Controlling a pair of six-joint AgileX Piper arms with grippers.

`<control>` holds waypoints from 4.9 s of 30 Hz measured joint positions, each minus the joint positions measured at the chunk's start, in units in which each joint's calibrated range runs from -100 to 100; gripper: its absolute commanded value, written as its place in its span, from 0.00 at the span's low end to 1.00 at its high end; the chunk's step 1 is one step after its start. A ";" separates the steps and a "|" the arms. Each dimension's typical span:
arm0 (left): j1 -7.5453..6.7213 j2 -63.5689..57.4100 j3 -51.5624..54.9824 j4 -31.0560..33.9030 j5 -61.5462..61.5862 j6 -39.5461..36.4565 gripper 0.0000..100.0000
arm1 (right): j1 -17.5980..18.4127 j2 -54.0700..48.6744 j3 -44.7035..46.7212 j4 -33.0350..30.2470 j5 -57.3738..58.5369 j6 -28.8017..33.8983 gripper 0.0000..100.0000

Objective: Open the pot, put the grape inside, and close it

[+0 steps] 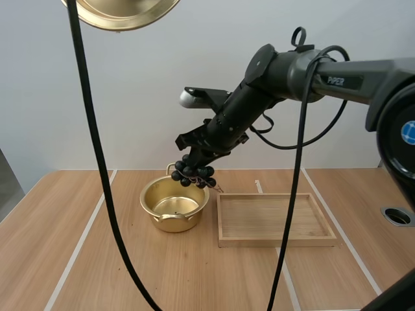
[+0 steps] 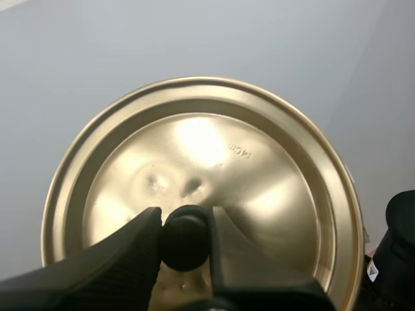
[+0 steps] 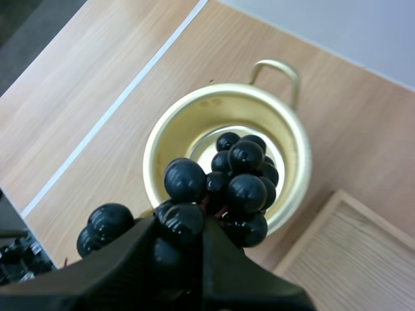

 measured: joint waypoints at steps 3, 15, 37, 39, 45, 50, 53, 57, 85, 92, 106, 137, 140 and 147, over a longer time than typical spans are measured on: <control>0.47 0.00 0.00 0.00 0.00 0.00 0.00 | 0.99 2.05 0.00 0.55 -0.16 -0.47 0.00; 0.85 0.00 0.00 0.00 0.53 -0.09 0.00 | 3.08 13.38 -9.54 1.04 -0.16 -0.77 0.00; 0.85 0.00 0.00 0.00 3.51 -0.09 0.00 | 3.08 27.86 -12.53 1.39 -9.68 -2.96 0.00; 0.85 0.00 0.00 0.00 3.97 -0.09 0.00 | 3.08 28.75 -12.53 1.50 -9.68 -2.96 0.00; 0.85 0.00 0.00 0.00 4.09 -0.09 0.00 | 3.08 31.00 -12.53 1.72 -9.68 -3.30 0.00; 0.85 0.00 0.00 0.00 4.09 -0.09 0.00 | 3.15 32.20 -12.68 1.86 -9.02 -3.51 0.00; 0.85 0.00 0.00 0.00 4.09 -0.09 0.00 | 3.15 32.78 -12.68 1.86 -8.20 -3.60 0.00; 0.85 0.00 0.00 0.00 4.09 -0.09 0.00 | 3.15 33.74 -12.68 1.86 -6.39 -3.60 0.00; 0.92 1.23 -0.11 0.12 4.53 -0.09 0.00 | 3.15 30.62 -12.68 2.86 -4.11 -3.60 0.82; 0.92 1.23 -0.11 0.12 4.53 -0.09 0.00 | 3.15 26.98 -12.68 2.97 -6.44 -3.60 0.82; 0.92 1.23 -0.11 0.12 5.30 -0.81 0.00 | 3.15 18.01 -12.68 0.40 -7.43 -3.60 0.82; 0.92 2.18 -0.11 0.12 6.58 -1.39 0.00 | -12.22 -6.08 -1.53 -3.64 -9.47 -4.13 0.82; 0.92 2.63 -0.11 0.12 6.80 -1.39 0.00 | -13.36 -8.32 -1.53 -3.64 -9.47 -4.39 0.82; 0.92 5.76 7.85 0.12 6.13 -1.49 0.00 | -15.56 -14.24 -1.53 -5.80 -9.13 -4.82 0.82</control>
